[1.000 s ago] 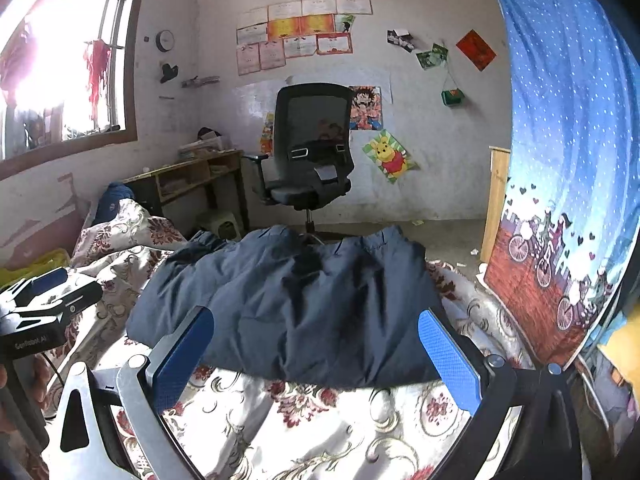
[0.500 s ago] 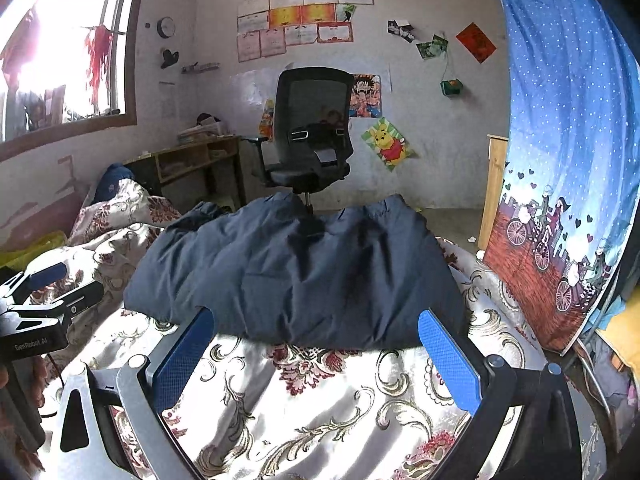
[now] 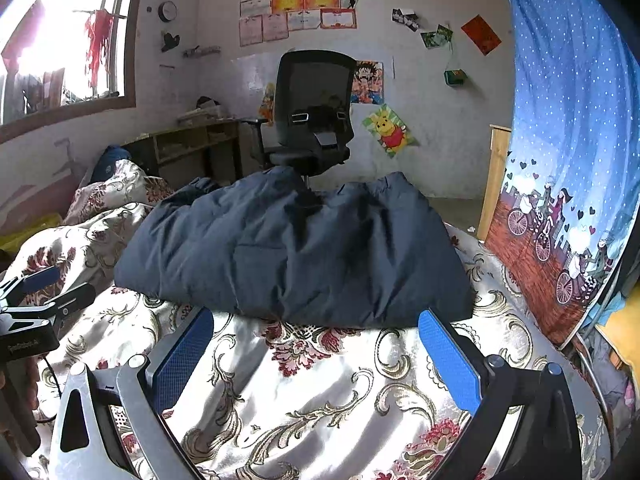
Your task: Fold large clothes
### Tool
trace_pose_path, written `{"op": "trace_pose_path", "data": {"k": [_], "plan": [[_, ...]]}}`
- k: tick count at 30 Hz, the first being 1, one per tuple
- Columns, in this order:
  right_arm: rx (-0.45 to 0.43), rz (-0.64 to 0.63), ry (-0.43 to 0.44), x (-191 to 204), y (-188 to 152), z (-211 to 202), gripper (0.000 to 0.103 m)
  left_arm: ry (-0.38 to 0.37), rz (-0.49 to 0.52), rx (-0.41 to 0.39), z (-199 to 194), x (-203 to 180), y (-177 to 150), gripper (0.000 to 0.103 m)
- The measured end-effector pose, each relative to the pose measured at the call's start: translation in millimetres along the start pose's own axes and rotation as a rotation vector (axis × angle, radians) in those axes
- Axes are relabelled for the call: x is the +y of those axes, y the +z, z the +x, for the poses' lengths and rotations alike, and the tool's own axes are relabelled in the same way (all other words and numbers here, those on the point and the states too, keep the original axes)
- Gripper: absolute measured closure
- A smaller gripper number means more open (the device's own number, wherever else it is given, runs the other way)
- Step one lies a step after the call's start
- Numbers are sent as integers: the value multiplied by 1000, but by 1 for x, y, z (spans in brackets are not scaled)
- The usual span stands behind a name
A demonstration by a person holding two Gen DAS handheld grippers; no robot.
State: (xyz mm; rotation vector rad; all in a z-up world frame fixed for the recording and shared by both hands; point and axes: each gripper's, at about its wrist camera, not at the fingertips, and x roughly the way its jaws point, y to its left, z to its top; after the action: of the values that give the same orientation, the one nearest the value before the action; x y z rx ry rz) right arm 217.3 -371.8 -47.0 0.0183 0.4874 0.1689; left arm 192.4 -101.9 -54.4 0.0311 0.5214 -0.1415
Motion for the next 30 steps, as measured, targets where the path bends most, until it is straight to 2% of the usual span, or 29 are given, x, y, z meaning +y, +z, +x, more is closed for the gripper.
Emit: {"op": "trace_pose_path", "data": {"k": [11,30], "plan": [[53,-6,18,1,-7,19,0,12,23,16,9,0,-4,2],[47,1,8,-2,-8,18,0,7,27,17,9,0,-8,2]]}}
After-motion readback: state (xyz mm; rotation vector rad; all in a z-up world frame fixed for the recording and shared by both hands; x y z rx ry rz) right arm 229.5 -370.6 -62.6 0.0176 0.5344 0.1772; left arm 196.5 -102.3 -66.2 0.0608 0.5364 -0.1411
